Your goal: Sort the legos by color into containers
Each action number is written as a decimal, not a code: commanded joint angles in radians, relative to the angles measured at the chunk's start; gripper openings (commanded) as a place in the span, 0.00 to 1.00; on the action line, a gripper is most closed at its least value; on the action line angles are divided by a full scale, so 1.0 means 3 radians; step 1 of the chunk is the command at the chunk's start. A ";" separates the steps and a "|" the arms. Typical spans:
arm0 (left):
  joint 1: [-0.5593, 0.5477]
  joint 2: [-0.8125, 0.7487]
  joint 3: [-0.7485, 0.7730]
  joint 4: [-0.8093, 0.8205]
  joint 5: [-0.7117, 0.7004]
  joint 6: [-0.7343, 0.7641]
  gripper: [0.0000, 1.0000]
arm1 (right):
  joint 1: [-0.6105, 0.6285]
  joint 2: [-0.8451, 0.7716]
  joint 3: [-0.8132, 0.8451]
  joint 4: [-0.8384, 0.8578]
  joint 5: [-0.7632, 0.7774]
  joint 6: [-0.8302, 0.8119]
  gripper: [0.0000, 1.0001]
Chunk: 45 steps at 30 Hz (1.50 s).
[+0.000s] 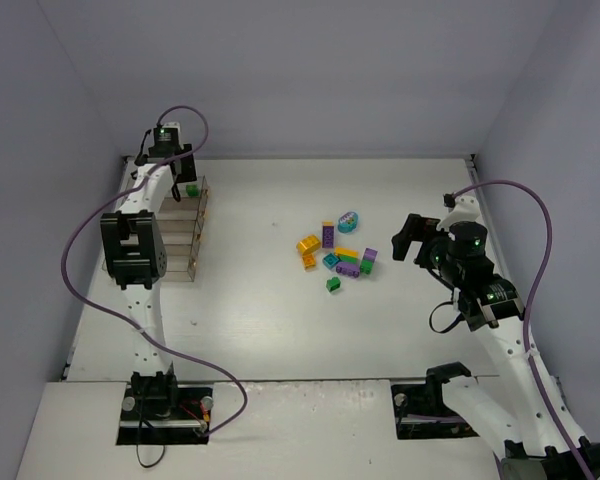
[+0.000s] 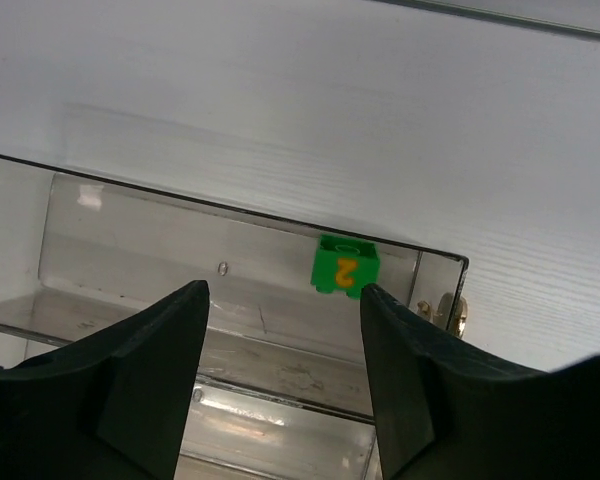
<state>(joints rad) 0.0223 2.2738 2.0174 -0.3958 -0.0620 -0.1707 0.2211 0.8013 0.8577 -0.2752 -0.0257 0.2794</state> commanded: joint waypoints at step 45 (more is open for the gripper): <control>-0.3107 -0.0788 -0.1446 0.0107 0.0278 -0.0551 0.14 | -0.0026 -0.0406 -0.0001 -0.0023 0.0076 0.0009 1.00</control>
<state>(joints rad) -0.9039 2.1265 1.6012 -0.3958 0.0547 -0.3428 0.2211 0.6666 0.8497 -0.3229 -0.0223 0.2718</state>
